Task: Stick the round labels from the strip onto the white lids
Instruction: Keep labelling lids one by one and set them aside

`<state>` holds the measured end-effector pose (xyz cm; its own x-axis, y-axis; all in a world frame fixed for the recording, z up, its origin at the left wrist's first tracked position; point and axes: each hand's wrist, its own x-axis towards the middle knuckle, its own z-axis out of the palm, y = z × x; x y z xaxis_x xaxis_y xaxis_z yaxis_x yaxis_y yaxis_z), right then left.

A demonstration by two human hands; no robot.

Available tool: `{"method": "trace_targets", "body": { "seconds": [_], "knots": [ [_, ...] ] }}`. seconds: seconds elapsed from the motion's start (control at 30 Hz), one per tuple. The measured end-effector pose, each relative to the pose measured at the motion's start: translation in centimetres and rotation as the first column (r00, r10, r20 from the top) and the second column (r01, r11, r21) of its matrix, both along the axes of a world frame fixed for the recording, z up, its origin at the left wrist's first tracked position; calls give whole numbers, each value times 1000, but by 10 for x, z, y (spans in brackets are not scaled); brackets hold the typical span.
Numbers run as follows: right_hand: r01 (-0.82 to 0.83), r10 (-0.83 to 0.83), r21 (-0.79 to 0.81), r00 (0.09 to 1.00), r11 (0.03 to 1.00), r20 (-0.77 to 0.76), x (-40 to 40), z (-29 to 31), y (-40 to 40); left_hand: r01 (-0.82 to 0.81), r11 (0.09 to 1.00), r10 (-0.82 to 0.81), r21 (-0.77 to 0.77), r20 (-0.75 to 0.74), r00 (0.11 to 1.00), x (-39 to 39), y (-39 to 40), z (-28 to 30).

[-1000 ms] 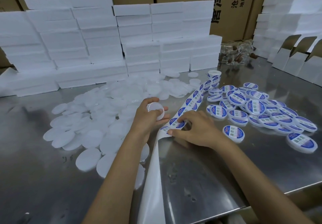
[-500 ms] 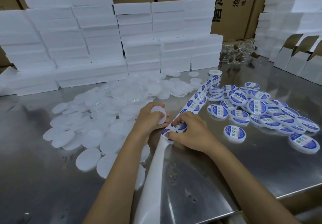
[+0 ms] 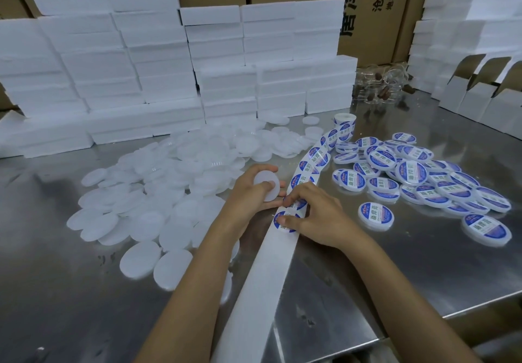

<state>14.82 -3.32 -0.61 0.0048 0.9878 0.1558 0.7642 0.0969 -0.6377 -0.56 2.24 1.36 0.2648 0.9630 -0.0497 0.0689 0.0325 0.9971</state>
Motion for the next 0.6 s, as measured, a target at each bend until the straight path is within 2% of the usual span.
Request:
{"method": "trace_targets", "body": {
  "seconds": [0.27, 0.6],
  "knots": [
    [30, -28, 39, 999, 999, -32, 1, -2, 1, 58, 991, -48, 118, -85, 995, 6, -2, -4],
    [35, -34, 38, 999, 999, -39, 1, -3, 2, 111, 985, -94, 133, -124, 988, 8, -5, -5]
  ]
}}
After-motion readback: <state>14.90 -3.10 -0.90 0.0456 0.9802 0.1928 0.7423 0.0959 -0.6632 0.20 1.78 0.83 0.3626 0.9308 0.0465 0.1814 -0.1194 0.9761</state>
